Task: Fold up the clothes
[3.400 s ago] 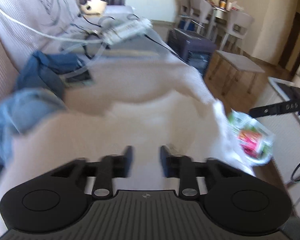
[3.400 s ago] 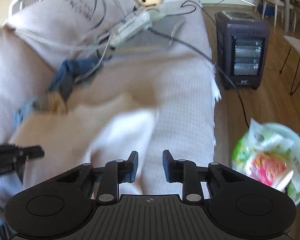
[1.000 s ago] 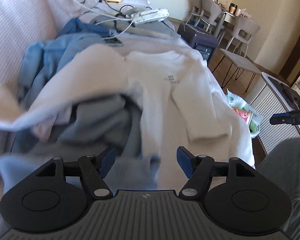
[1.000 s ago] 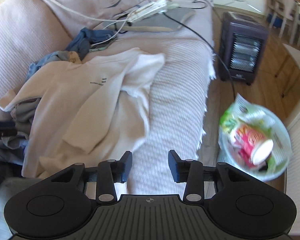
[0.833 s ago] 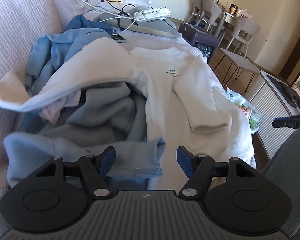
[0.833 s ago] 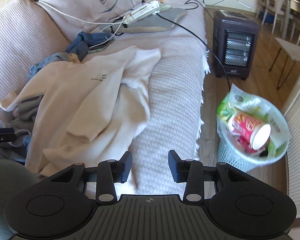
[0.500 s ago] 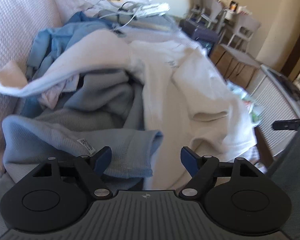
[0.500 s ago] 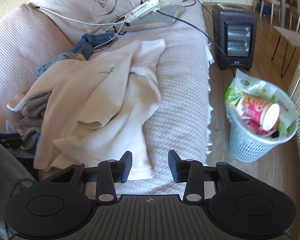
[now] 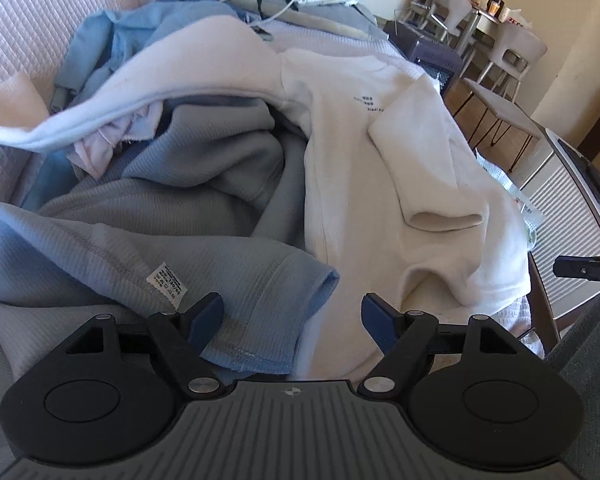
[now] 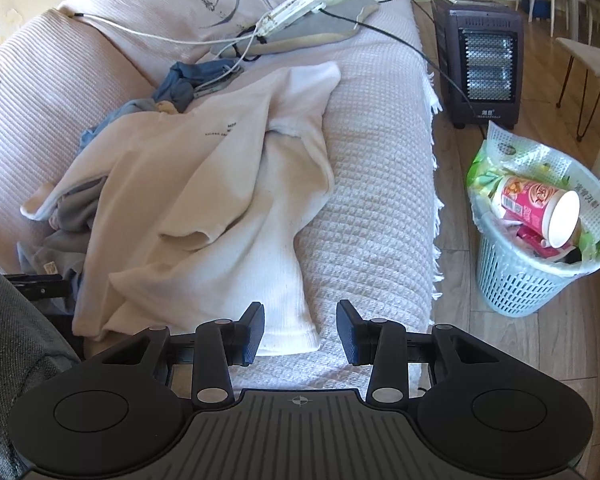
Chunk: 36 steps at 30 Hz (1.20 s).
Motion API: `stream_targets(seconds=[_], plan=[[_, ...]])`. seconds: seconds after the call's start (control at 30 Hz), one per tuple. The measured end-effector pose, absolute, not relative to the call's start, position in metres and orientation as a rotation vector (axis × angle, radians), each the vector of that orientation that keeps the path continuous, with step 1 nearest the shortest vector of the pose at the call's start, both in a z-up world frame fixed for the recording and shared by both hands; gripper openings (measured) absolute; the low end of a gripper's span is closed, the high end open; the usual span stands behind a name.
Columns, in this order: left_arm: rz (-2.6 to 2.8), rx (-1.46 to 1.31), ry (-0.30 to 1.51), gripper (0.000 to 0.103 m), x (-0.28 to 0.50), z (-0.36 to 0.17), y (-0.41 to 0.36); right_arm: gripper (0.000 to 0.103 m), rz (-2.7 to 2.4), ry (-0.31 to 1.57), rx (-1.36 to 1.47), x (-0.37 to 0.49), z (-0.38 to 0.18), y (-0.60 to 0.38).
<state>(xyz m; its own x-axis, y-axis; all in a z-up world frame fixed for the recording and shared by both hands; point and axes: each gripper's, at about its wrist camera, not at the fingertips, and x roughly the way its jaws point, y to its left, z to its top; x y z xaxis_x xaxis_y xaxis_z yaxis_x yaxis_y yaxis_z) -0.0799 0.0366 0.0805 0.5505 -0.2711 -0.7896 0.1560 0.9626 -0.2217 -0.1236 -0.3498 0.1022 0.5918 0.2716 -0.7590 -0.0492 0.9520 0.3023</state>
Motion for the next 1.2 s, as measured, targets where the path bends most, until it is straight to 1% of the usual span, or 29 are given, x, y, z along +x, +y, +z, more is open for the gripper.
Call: stream_targets(seconds=[0.27,0.33,0.37,0.4,0.43,0.5,0.57,0.63,0.67,0.77,0.83,0.87,0.93,0.97,1.07,1.1,1.13,1.17,1.2], plan=[[-0.29,-0.088,0.978,0.074,-0.084,0.07,0.024,0.04,0.213,1.008,0.289,-0.108,0.077,-0.344],[-0.284,-0.039,0.958,0.064,-0.09,0.072,0.017,0.04,0.222,1.019,0.314,-0.104,0.072,-0.343],[-0.295,-0.027,0.95,0.055,-0.094,0.074,0.014,0.04,0.227,1.022,0.329,-0.102,0.07,-0.343],[-0.31,-0.024,0.948,0.05,-0.098,0.077,0.011,0.04,0.232,1.025,0.344,-0.1,0.067,-0.343],[-0.321,-0.026,0.946,0.048,-0.102,0.079,0.008,0.041,0.232,1.026,0.342,-0.099,0.066,-0.341],[-0.343,-0.017,0.955,0.047,-0.108,0.08,0.0,0.041,0.229,1.027,0.316,-0.098,0.063,-0.338],[-0.317,0.014,0.988,0.047,-0.108,0.071,-0.006,0.039,0.214,1.028,0.305,-0.099,0.062,-0.337],[-0.273,0.023,1.011,0.048,-0.103,0.061,-0.006,0.029,0.199,1.028,0.3,-0.1,0.063,-0.338],[-0.252,0.016,1.018,0.048,-0.101,0.057,-0.006,0.028,0.193,1.027,0.293,-0.101,0.064,-0.339],[-0.21,-0.033,1.021,0.047,-0.094,0.056,0.0,0.027,0.194,1.014,0.319,-0.106,0.069,-0.343],[-0.212,-0.076,1.002,0.047,-0.096,0.06,0.007,0.029,0.188,0.997,0.358,-0.112,0.074,-0.347],[-0.218,-0.093,0.991,0.045,-0.097,0.062,0.01,0.029,0.188,0.985,0.384,-0.115,0.076,-0.35],[-0.204,-0.091,0.997,0.029,-0.097,0.059,0.016,0.029,0.197,0.961,0.425,-0.12,0.083,-0.355],[-0.193,-0.085,1.01,0.028,-0.096,0.055,0.018,0.029,0.201,0.949,0.436,-0.122,0.086,-0.356],[-0.2,-0.105,1.039,0.029,-0.094,0.049,0.023,0.029,0.201,0.949,0.437,-0.119,0.088,-0.354],[-0.215,-0.115,1.039,0.031,-0.094,0.05,0.022,0.031,0.192,0.959,0.425,-0.118,0.086,-0.353],[-0.229,-0.124,1.039,0.035,-0.095,0.051,0.022,0.033,0.188,0.968,0.414,-0.117,0.083,-0.351],[-0.241,-0.115,1.038,0.044,-0.095,0.052,0.019,0.033,0.186,0.974,0.405,-0.116,0.08,-0.349],[-0.252,-0.099,1.036,0.048,-0.094,0.052,0.014,0.033,0.184,0.982,0.4,-0.115,0.076,-0.348]])
